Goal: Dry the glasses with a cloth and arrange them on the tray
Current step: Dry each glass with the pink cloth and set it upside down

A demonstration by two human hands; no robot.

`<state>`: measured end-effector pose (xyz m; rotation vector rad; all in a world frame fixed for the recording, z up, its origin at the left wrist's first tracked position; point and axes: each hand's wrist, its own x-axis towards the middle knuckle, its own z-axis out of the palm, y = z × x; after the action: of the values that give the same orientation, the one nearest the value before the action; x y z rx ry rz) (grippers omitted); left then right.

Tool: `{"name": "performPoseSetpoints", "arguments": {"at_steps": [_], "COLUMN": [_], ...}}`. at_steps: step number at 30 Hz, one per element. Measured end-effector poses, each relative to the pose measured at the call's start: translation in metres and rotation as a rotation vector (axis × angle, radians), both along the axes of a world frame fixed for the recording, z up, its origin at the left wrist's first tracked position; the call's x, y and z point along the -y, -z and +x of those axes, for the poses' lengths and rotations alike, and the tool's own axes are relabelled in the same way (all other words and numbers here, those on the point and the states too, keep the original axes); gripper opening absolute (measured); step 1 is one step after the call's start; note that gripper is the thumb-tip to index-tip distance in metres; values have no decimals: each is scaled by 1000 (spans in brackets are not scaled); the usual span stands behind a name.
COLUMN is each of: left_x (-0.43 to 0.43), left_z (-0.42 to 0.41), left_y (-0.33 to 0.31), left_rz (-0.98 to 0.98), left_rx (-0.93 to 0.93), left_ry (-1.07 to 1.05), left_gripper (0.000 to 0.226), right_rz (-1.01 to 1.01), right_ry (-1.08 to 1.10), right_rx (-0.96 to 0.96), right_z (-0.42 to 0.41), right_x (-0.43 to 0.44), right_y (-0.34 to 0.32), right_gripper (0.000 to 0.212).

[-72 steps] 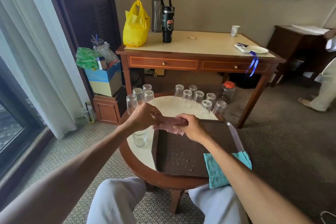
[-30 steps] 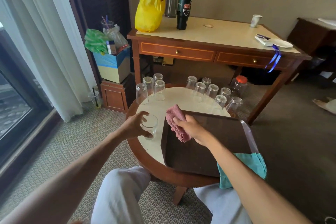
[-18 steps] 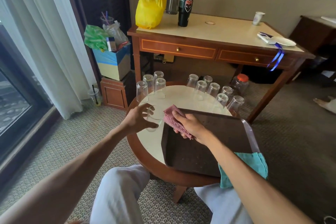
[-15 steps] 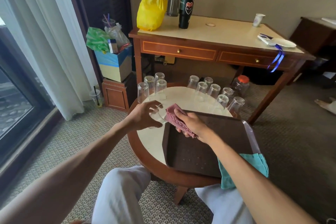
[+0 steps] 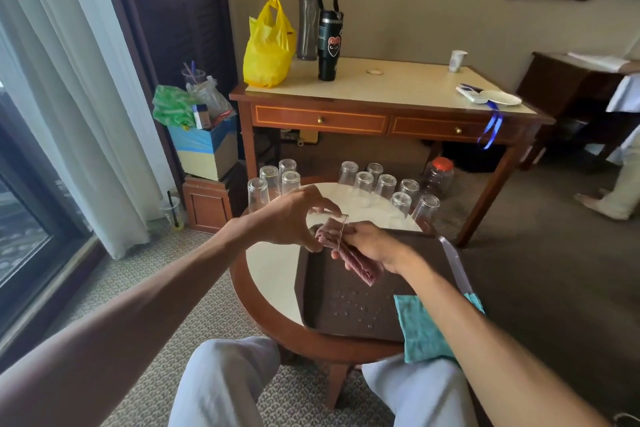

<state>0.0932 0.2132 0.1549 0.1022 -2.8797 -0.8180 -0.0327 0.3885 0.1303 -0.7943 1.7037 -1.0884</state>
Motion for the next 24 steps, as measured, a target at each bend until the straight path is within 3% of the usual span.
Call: {"name": "performPoseSetpoints", "arguments": {"at_steps": [4, 8, 13, 16, 20, 22, 24], "left_x": [1, -4, -24, -25, -33, -36, -37], "left_z": [-1, 0, -12, -14, -21, -23, -23], "left_y": [-5, -14, -18, -23, -23, -24, -27], "left_rz": [186, 856, 844, 961, 1004, 998, 1004], "left_rx": [7, 246, 240, 200, 155, 138, 129], "left_ry": [-55, -158, -356, -423, -497, -509, -514], "left_gripper": [76, 54, 50, 36, 29, 35, 37], "right_rz": [-112, -167, -117, -95, 21, -10, -109], "right_ry": [106, 115, 129, 192, 289, 249, 135], "right_rx": [-49, -104, -214, -277, -607, -636, -546], "right_z": [-4, -6, -6, -9, -21, -23, -20], "right_x": [-6, -12, -13, -11, 3, 4, -3], "right_y": [-4, -10, -9, -7, 1, 3, -4], "right_gripper": [20, 26, 18, 14, 28, 33, 48]}}
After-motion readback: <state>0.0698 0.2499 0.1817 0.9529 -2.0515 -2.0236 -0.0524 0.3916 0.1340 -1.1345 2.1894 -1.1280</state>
